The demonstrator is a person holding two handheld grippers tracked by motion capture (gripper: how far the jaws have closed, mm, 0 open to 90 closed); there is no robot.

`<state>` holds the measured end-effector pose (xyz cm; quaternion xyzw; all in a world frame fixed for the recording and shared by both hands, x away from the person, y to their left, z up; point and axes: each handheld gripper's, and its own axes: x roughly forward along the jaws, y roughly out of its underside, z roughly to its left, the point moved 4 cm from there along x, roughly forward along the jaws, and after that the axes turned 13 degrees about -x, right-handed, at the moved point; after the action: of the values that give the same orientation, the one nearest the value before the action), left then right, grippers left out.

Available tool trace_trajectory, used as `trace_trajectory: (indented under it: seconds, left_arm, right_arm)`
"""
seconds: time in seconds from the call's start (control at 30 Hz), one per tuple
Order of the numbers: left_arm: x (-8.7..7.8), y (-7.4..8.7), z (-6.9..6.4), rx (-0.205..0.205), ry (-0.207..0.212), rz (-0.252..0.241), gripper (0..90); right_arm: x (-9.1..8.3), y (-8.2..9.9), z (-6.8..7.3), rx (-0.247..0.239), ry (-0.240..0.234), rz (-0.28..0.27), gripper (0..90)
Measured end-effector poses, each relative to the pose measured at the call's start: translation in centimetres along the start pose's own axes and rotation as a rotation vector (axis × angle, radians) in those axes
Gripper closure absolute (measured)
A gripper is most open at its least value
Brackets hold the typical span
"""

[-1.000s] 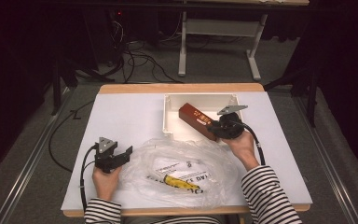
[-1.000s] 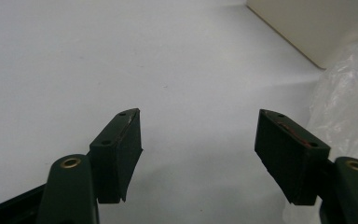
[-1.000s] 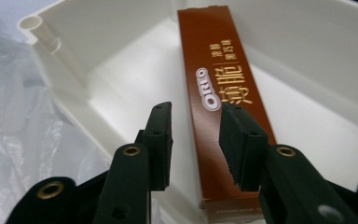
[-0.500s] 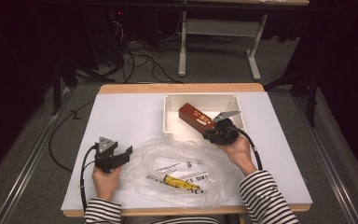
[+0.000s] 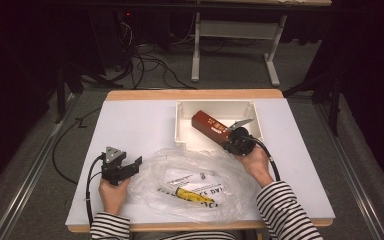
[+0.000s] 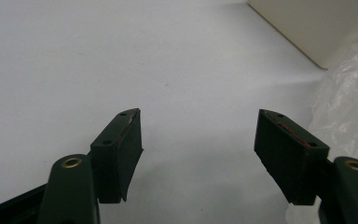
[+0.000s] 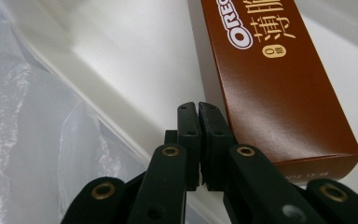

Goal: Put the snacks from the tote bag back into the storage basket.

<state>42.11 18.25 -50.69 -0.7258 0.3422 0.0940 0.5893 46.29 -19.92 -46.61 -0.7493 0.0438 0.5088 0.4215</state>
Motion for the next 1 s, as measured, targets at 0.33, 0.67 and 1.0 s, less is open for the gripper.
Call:
trace_trajectory:
  seconds: [0.33,0.67,1.0]
  left_arm:
    - [0.0,0.0,0.0,-0.003,-0.001,0.003,32.3]
    - [0.1,0.0,0.0,0.001,-0.01,0.003,32.5]
    - [0.1,0.0,-0.1,0.005,-0.016,0.008,32.6]
  right_arm:
    - [0.5,-0.1,-0.9,0.05,0.021,0.006,90.0]
    - [1.2,-0.4,-1.8,0.1,0.064,0.012,90.0]
    - [1.8,-0.8,-3.0,0.147,0.083,0.021,90.0]
